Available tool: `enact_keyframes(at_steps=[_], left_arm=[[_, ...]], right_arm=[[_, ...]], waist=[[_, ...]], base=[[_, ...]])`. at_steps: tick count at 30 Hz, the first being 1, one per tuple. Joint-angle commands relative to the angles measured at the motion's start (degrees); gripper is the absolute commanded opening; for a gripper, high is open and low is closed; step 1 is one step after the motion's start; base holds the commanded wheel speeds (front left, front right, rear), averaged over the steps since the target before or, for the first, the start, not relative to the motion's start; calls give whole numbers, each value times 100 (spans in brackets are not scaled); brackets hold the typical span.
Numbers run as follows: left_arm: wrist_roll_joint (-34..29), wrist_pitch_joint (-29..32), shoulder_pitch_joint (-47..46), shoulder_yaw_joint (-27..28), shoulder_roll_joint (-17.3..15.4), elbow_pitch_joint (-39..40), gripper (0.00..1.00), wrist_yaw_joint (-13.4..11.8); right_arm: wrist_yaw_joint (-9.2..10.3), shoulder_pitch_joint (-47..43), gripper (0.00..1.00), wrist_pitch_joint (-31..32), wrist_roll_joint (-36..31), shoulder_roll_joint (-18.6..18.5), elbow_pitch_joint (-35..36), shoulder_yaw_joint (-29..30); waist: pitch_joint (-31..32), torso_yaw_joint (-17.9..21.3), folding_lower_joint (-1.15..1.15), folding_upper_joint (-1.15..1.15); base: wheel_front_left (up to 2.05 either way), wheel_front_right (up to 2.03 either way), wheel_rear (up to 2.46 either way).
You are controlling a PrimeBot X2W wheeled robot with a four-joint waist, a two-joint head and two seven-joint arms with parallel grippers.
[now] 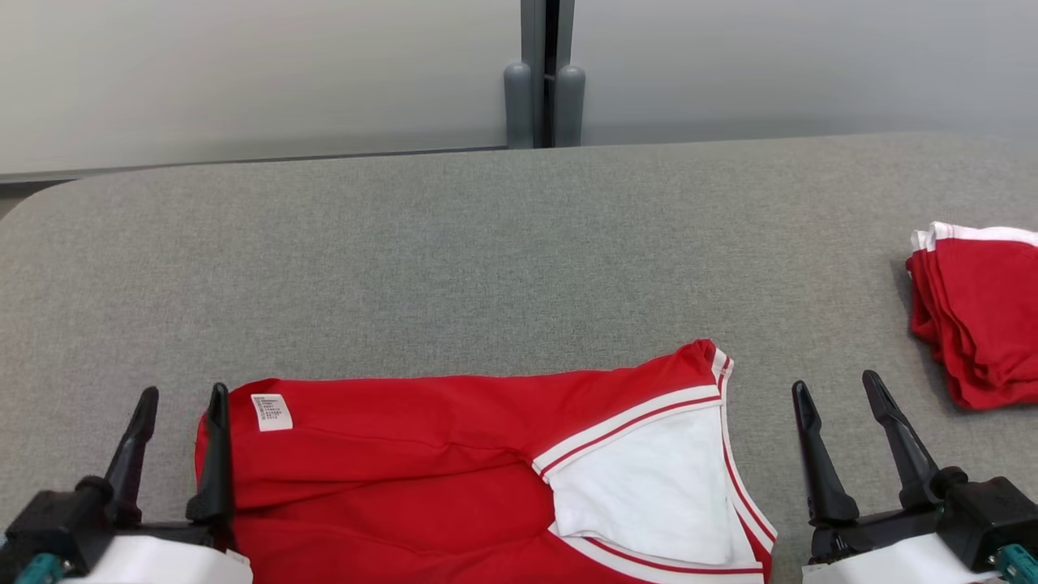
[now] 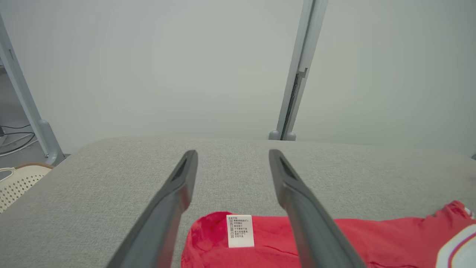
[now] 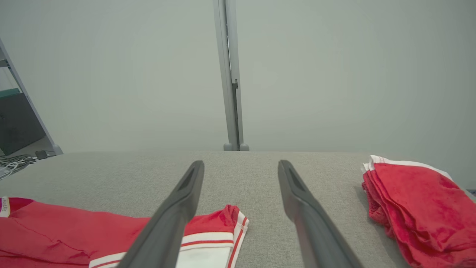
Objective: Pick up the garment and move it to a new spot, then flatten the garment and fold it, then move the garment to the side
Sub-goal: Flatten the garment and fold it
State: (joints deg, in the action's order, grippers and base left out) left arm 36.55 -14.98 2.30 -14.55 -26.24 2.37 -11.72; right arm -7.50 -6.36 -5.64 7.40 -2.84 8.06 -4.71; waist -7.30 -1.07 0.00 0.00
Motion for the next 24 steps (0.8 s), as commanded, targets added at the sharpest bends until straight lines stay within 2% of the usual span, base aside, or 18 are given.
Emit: enact_keyframes(at_steps=[1,9,24], left_arm=[[-194,-22,177,81,80,59,100,45],[-712,-23,655,66,299,-52,100,79],[-894,-23,611,164,374,-206,100,147]], right_arm=[[1,22,100,60,-41,-13,-3,-8],[1,-315,100,153,-3,-13,-129,-78],[1,-330,100,171,22,-13,-134,-34]], waist=[[124,35,0,0],[431,140,0,0],[390,126,0,0]], base=[[0,0,0],[0,0,0],[0,0,0]])
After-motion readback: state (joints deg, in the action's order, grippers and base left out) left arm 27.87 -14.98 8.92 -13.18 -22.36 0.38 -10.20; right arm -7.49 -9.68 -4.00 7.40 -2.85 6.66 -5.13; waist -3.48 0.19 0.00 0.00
